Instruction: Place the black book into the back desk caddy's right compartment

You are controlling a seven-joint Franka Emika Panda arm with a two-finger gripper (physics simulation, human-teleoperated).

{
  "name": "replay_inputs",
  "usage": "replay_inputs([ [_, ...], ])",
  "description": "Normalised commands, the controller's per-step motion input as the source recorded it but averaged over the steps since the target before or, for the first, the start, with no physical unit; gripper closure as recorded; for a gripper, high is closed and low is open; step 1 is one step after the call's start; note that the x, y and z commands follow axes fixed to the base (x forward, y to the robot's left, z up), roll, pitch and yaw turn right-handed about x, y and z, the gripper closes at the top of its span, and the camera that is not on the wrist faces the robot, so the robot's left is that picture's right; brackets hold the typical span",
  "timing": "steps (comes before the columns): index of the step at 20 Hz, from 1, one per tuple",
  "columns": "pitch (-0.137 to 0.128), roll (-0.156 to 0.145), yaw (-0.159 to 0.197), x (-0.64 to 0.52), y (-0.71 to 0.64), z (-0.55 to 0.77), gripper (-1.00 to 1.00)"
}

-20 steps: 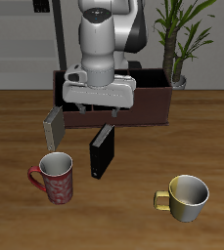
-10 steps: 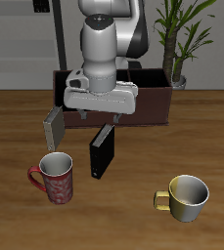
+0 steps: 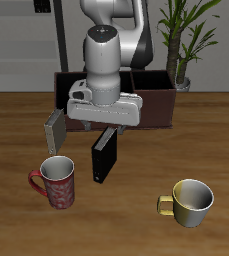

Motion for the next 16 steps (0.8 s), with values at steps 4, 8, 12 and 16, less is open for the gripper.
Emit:
replay_inputs([
  [4, 0.002, -0.021, -0.029, 0.01, -0.14, -0.06, -1.00],
  [8, 0.008, -0.016, -0.026, -0.01, -0.11, -0.05, -1.00],
  [12, -0.005, 0.001, 0.001, -0.05, -0.04, -0.07, -1.00],
  [16, -0.076, -0.005, 0.052, -0.12, 0.11, -0.07, -1.00],
])
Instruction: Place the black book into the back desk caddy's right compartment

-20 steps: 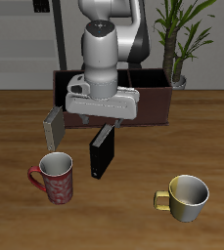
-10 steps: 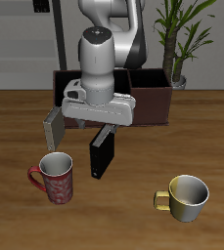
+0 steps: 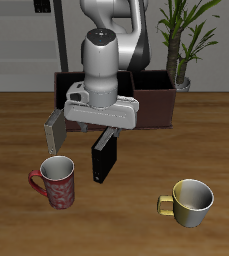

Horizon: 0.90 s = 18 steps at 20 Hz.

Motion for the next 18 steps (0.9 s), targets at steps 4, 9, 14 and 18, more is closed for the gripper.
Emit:
replay_inputs([
  [4, -0.039, -0.027, -0.006, -0.03, 0.10, -0.10, -1.00],
  [9, -0.021, -0.030, -0.002, 0.01, -0.05, -0.11, -1.00],
  [14, -0.006, -0.023, -0.050, 0.02, -0.10, -0.10, -1.00],
  [18, 0.009, 0.007, -0.023, 0.03, 0.07, -0.13, -1.00],
])
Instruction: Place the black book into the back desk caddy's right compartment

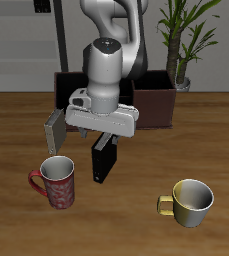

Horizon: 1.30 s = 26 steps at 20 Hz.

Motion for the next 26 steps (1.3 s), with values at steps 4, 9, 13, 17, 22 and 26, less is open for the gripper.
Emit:
replay_inputs([
  [4, 0.023, 0.026, -0.013, 0.06, 0.12, -0.17, -1.00],
  [9, 0.034, 0.018, -0.014, 0.06, 0.07, -0.23, -1.00],
  [13, 0.016, 0.007, -0.020, 0.01, -0.02, -0.14, 1.00],
  [17, 0.007, 0.001, -0.003, -0.04, -0.05, -0.07, 1.00],
  [22, -0.001, 0.011, -0.002, -0.05, -0.01, -0.01, 1.00],
  [26, -0.010, 0.004, 0.010, -0.14, 0.02, 0.05, 1.00],
])
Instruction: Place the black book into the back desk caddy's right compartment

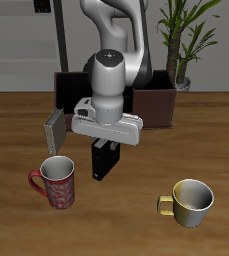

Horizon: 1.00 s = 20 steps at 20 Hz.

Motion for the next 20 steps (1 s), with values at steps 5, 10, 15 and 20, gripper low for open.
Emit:
replay_inputs([
  [5, -0.015, -0.007, 0.008, -0.07, -0.02, 0.11, 1.00],
  [10, -0.068, -0.012, 0.017, -0.26, -0.04, 0.48, 1.00],
  [15, -0.089, -0.006, 0.039, -0.30, 0.00, 0.60, 1.00],
  [20, -0.060, -0.006, 0.024, -0.28, -0.02, 0.45, 1.00],
])
